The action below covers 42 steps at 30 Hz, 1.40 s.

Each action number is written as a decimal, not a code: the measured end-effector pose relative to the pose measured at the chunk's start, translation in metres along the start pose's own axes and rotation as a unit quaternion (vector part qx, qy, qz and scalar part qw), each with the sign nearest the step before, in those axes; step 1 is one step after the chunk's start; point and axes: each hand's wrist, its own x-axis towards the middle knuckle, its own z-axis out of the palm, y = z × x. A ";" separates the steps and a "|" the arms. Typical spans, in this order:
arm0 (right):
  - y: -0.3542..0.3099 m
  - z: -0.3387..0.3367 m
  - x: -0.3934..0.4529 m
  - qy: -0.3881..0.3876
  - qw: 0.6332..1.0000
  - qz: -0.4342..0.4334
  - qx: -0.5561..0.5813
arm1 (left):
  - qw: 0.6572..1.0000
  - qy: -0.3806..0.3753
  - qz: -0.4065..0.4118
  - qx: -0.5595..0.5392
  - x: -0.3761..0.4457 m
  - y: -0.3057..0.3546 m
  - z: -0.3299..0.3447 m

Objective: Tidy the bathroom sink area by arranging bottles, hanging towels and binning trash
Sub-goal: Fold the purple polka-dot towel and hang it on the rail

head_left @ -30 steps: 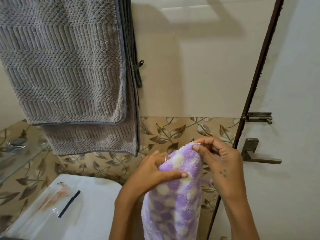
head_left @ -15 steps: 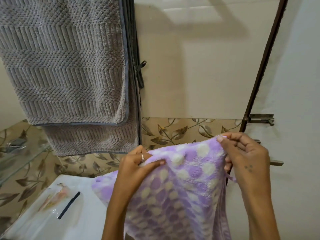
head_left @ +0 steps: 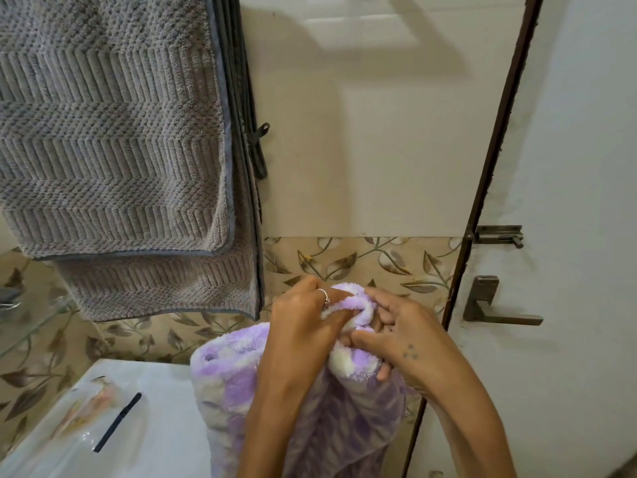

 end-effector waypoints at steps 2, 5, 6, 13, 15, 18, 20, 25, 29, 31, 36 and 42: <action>0.005 0.000 0.002 0.042 0.999 -0.008 -0.023 | 0.999 -0.018 0.009 -0.047 -0.002 0.003 -0.002; 0.010 0.005 0.004 0.128 0.991 -0.017 -0.027 | 0.998 -0.026 0.021 -0.053 -0.001 0.007 -0.004; 0.010 0.007 0.004 0.154 0.988 -0.019 -0.025 | 0.998 -0.031 0.028 -0.052 -0.001 0.005 -0.007; 0.019 -0.003 0.004 0.273 0.961 -0.048 -0.004 | 0.952 -0.200 -0.164 0.163 -0.014 -0.048 -0.045; 0.022 -0.007 0.004 0.287 0.957 -0.045 0.015 | 0.930 -0.218 -0.241 0.172 -0.022 -0.060 -0.052; 0.024 -0.006 0.003 0.292 0.956 -0.037 0.021 | 0.935 -0.172 -0.277 0.140 -0.027 -0.071 -0.051; 0.025 -0.005 0.002 0.291 0.956 -0.037 0.021 | 0.950 -0.096 -0.263 0.136 -0.026 -0.072 -0.045; 0.026 -0.012 -0.002 0.296 0.954 -0.042 0.027 | 0.969 0.063 -0.183 0.153 -0.024 -0.063 -0.028; 0.029 -0.019 -0.007 0.315 0.947 -0.044 0.054 | 0.978 0.109 -0.176 0.028 -0.019 -0.045 -0.011; 0.033 -0.023 -0.008 0.324 0.943 -0.039 0.068 | 0.977 0.107 -0.176 -0.055 -0.016 -0.038 -0.002; 0.037 -0.025 -0.010 0.338 0.933 -0.028 0.122 | 0.963 0.025 -0.146 -0.224 -0.014 -0.027 0.009; 0.013 -0.008 -0.005 0.372 0.907 -0.090 0.176 | 0.997 0.015 -0.033 -0.071 -0.011 -0.022 0.013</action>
